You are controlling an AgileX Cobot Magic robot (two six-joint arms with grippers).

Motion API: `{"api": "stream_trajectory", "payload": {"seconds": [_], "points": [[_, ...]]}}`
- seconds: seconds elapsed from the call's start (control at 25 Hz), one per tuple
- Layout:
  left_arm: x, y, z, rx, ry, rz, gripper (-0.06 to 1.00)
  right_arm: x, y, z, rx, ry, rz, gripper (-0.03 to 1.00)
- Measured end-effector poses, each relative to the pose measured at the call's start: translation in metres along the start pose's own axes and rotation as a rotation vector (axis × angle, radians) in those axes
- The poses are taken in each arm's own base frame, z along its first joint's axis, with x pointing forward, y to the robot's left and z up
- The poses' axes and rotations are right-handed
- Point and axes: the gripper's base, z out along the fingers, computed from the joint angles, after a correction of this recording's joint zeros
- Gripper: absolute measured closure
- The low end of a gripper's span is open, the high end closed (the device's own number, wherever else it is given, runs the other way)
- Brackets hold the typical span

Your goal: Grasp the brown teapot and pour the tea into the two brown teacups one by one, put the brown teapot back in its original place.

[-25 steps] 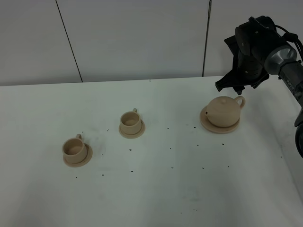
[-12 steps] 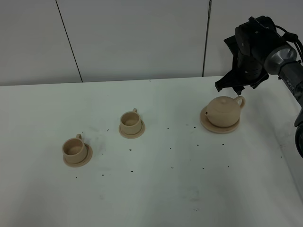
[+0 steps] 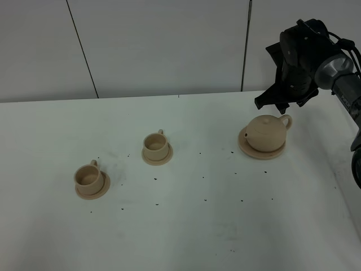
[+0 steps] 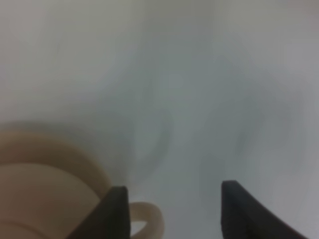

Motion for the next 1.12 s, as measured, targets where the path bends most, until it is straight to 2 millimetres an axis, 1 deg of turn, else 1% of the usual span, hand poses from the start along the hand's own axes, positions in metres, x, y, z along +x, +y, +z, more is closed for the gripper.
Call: {"api": "stream_trajectory", "payload": {"seconds": [1.12], "points": [[0.0000, 0.0000, 0.0000, 0.000, 0.000, 0.000, 0.70, 0.0018, 0.0007, 0.0029, 0.000, 0.010, 0.001, 0.56]]}}
